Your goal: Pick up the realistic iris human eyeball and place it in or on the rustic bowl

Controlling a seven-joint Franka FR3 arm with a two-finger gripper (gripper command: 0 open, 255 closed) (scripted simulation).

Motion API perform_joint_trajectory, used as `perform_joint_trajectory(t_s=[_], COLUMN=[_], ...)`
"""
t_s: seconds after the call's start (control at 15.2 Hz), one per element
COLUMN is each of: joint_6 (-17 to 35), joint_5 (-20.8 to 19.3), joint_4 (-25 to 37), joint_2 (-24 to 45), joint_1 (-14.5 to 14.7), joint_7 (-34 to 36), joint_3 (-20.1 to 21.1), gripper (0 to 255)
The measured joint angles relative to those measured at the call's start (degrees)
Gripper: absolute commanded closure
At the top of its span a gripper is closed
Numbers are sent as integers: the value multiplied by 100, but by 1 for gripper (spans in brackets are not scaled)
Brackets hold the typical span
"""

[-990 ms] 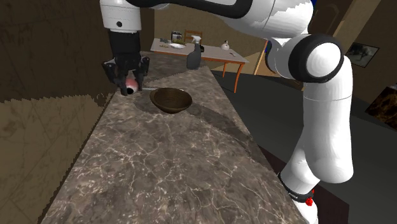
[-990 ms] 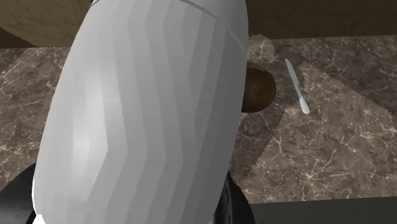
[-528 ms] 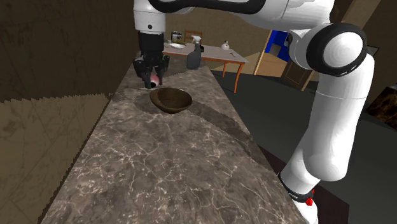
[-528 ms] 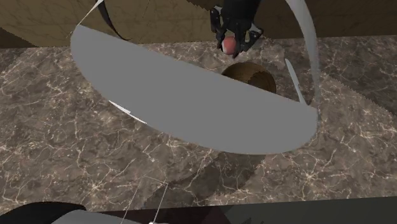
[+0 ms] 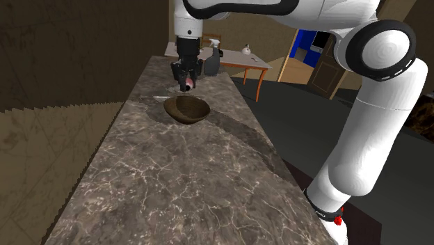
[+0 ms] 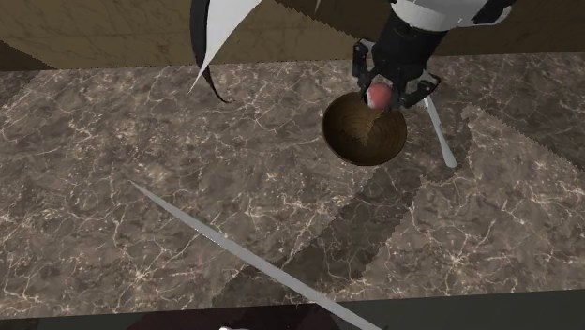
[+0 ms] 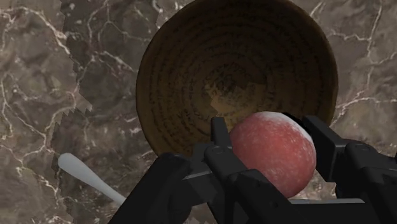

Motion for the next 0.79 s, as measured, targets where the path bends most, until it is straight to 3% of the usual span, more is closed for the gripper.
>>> perform_joint_trajectory(t_s=[0.79], joint_6=[889], joint_5=[30], joint_4=[-987], joint_2=[-100], joint_1=[-65], joint_7=[-77], joint_3=[-35], gripper=[255])
